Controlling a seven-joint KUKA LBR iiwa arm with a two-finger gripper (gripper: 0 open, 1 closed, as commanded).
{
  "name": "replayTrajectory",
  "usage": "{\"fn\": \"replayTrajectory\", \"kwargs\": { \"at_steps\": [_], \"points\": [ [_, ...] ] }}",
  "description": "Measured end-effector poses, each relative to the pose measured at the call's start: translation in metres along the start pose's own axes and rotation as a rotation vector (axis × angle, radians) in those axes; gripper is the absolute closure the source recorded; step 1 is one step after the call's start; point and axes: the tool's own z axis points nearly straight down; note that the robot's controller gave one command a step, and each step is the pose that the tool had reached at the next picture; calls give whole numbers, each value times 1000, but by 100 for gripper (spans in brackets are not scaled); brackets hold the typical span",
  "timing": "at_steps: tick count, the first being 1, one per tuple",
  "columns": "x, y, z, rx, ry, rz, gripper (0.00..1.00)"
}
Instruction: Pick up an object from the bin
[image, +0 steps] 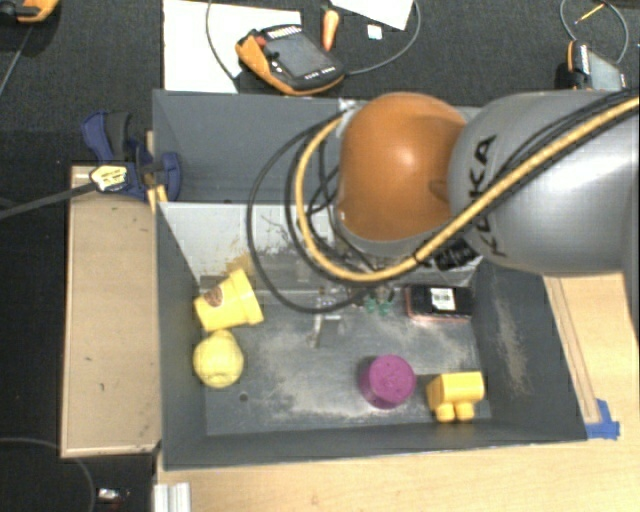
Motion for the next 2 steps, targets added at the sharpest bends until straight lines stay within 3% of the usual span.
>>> {"fn": "replayTrajectory", "kwargs": {
  "at_steps": [1,2],
  "points": [
    [-2,-1,-5,-1,-8,7,0],
    [-7,84,121,-4,-16,-133,0]
  ]
}}
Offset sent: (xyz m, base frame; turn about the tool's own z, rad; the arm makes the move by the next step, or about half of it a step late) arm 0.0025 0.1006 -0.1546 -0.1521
